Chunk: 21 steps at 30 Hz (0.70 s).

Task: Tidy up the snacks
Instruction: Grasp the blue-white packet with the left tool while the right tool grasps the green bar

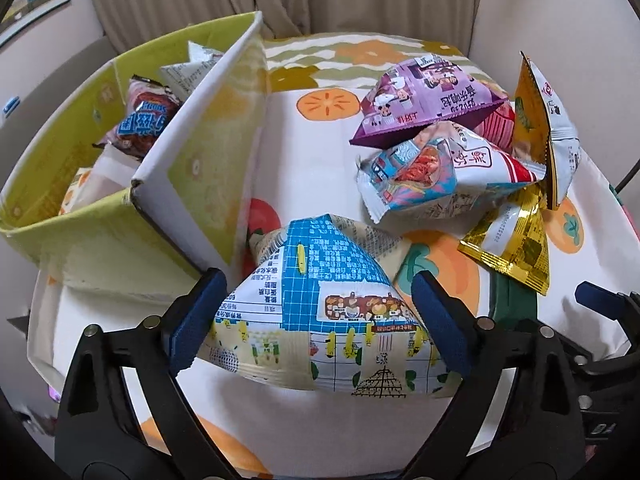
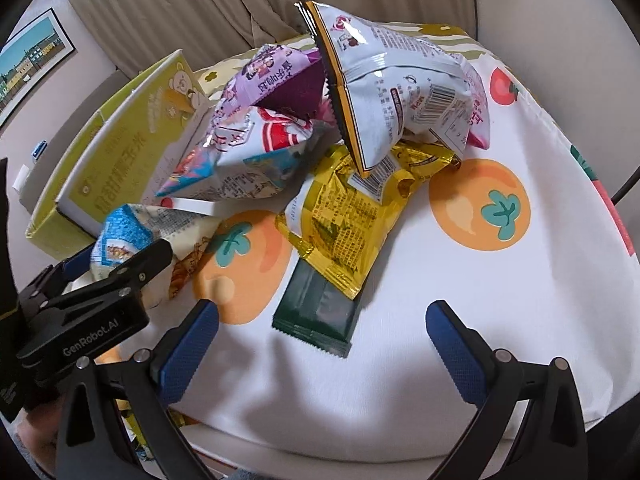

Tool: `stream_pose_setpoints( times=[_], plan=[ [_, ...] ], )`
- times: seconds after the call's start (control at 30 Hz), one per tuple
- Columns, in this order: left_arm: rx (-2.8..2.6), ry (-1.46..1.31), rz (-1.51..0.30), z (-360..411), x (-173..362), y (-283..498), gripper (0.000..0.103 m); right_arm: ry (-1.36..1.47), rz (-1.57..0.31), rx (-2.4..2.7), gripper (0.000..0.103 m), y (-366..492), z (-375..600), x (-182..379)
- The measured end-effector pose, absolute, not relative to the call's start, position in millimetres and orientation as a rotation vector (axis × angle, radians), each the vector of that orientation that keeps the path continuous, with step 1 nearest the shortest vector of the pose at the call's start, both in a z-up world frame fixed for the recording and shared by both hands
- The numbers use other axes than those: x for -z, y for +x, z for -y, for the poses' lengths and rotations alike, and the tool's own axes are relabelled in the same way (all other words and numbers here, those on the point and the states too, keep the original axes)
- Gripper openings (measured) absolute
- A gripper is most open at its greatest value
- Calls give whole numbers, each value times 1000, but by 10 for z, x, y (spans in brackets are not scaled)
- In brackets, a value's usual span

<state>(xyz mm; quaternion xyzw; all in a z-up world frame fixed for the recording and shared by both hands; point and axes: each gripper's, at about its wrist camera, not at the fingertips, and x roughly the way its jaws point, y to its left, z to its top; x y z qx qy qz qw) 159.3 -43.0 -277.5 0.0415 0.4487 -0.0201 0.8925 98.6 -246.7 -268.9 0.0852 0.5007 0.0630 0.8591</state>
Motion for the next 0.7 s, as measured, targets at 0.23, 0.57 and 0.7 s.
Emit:
stream_pose_setpoints(
  times=[0.23, 0.57, 0.7],
  plan=[
    [33, 86, -936, 400, 2793, 1646, 76, 103, -1018, -76, 103, 1049, 2374, 2772],
    [57, 117, -969, 371, 2870, 1559, 68, 42, -1014, -1, 71, 1152, 2194, 2933],
    [87, 114, -999, 390, 2955, 1575, 69, 10, -1026, 17, 68, 1191, 2144, 2961]
  ],
)
